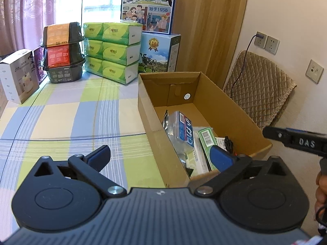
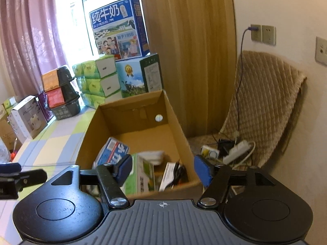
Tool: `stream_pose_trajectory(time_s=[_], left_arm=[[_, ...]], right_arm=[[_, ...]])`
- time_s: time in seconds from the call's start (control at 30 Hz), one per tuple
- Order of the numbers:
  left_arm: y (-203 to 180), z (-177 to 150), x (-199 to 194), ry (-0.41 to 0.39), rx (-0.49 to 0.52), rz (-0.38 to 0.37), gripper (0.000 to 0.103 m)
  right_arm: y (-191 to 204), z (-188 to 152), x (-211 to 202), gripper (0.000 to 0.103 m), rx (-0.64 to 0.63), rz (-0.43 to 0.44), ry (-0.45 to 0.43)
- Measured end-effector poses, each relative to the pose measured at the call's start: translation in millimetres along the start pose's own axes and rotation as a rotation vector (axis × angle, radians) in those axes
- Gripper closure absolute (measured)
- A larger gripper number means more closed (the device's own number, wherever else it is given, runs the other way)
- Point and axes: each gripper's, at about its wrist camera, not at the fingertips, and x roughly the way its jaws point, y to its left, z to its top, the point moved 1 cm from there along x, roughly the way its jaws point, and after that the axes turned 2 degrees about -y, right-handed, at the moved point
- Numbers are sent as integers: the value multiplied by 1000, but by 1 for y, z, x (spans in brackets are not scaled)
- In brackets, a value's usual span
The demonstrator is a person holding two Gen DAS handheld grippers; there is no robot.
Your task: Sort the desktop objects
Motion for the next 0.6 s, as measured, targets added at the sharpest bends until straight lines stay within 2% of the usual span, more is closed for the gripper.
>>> stream_pose_trajectory(time_s=[0.17, 0.27, 0.37, 0.43, 0.6], left_arm=[[-1, -9, -16, 12, -9, 24, 1], [-2, -15, -27, 17, -22, 40, 1], [0, -20, -38, 18, -68, 60, 1], [2, -21, -44, 23, -92, 47, 1], [0, -24, -60, 33, -81, 54, 1]], right_arm=[[10, -11, -24, 9, -13, 17, 30], [15, -15, -37, 2, -19, 22, 37], [19, -19, -49, 2, -17, 9, 49], [20, -22, -57, 2, -9, 3, 52], [26, -28, -77, 2, -23, 5, 54]])
